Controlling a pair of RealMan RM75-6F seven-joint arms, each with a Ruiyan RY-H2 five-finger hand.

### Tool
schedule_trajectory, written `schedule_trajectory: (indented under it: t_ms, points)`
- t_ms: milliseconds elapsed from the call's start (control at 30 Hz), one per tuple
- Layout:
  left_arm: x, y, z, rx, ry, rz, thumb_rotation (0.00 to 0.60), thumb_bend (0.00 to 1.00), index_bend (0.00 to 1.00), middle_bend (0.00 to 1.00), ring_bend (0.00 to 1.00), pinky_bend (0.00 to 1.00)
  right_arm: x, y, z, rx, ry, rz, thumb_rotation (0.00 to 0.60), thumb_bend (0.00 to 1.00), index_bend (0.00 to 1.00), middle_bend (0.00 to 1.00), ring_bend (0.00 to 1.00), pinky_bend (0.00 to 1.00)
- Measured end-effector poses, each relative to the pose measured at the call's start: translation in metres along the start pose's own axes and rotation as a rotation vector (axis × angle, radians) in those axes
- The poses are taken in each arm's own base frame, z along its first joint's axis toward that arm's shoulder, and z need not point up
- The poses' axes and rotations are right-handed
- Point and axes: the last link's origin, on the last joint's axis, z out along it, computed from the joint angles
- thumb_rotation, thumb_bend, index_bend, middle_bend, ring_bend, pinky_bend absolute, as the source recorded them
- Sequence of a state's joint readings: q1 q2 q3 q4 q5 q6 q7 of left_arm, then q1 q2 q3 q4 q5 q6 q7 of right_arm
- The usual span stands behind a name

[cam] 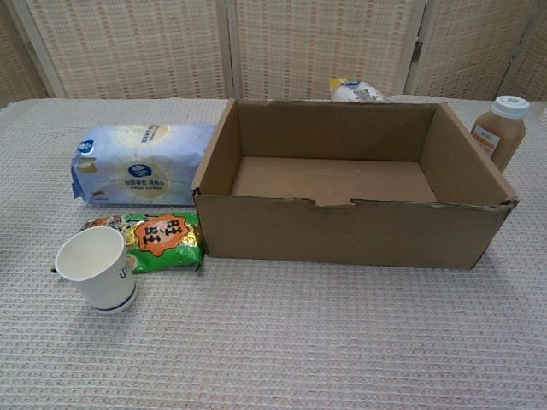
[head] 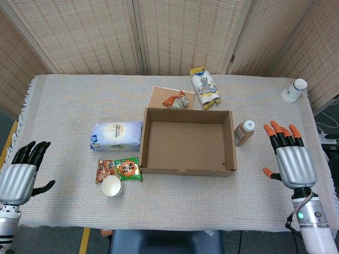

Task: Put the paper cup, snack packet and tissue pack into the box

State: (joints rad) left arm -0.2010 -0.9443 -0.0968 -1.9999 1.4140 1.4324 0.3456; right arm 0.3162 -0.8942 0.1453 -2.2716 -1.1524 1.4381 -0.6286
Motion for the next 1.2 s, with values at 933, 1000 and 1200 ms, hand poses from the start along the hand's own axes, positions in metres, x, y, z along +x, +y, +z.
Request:
schedule_trajectory:
  t_ms: [933,1000,1200]
  points:
    - [-0.002,0.016,-0.007,-0.051,-0.058,0.004,0.600,0.16,0.00,0.08,0.00,0.12,-0.002,-0.001,-0.001,0.005,-0.016,0.006,0.600,0.04,0.04,0.00,0.00,0.00]
    - [-0.004,0.019,-0.010,-0.061,-0.084,-0.015,0.600,0.16,0.00,0.08,0.00,0.13,-0.001,-0.001,-0.001,0.006,-0.018,0.010,0.600,0.04,0.04,0.00,0.00,0.00]
    - [-0.022,0.041,-0.021,-0.168,-0.251,-0.044,0.600,0.16,0.00,0.08,0.00,0.13,-0.001,-0.001,-0.001,0.007,-0.017,0.009,0.600,0.04,0.04,0.00,0.00,0.00]
